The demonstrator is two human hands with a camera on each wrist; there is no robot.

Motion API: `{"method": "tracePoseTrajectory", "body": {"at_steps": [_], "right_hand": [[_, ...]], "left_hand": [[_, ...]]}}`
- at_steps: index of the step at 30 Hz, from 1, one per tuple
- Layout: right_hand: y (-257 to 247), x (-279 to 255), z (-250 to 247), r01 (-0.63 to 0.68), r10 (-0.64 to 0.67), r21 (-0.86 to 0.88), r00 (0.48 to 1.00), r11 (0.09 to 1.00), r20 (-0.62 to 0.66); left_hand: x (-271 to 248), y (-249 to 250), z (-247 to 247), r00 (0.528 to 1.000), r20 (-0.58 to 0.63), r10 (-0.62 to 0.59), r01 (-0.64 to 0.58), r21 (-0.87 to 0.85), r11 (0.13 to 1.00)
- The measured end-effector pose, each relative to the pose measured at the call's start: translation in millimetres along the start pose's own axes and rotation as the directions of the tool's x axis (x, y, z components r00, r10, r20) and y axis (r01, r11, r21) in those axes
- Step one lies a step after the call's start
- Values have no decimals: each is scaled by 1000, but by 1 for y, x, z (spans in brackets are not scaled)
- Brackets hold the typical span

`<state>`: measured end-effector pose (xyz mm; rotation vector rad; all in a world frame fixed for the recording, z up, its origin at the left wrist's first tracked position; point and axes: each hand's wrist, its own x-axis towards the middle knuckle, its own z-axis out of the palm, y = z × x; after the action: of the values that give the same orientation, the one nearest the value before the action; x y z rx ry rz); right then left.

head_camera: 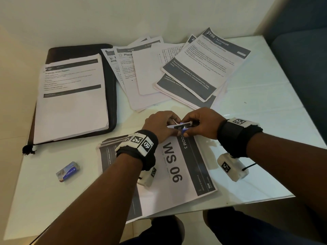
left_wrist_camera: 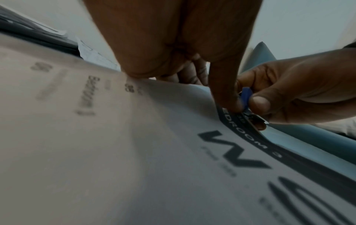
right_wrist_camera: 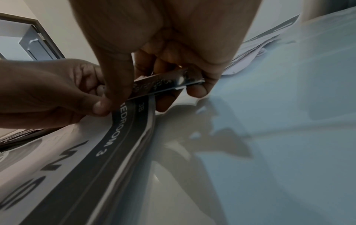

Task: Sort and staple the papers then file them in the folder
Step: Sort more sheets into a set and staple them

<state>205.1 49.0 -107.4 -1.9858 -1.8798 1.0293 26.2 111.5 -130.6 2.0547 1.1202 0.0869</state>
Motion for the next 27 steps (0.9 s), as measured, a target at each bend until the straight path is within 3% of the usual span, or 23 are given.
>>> {"method": "tracePoseTrajectory", "body": {"at_steps": [4,10,14,20,27], "right_hand": [[-3,0,3,-5,5,-14,1000,1000,-15],[-8,-4,7,-43,40,-79,998,996,-39],[-9,-4,6,-77,68,-159,996,984,-56],[-10,-5,-3,-22,32,-177,998,984,50],[1,-8,-18,-41,59,-281,997,959,56]], "left_hand": [[-2,10,-1,997,70,-15,7,120,993],[-4,25,2,999,53,0,-15,282,959],[-8,22,12,999,26,-20,14,200,980],[-5,24,-1,991,131,11,-34,174,984],[2,12,-3,997,71,-15,13,27,1000]]}}
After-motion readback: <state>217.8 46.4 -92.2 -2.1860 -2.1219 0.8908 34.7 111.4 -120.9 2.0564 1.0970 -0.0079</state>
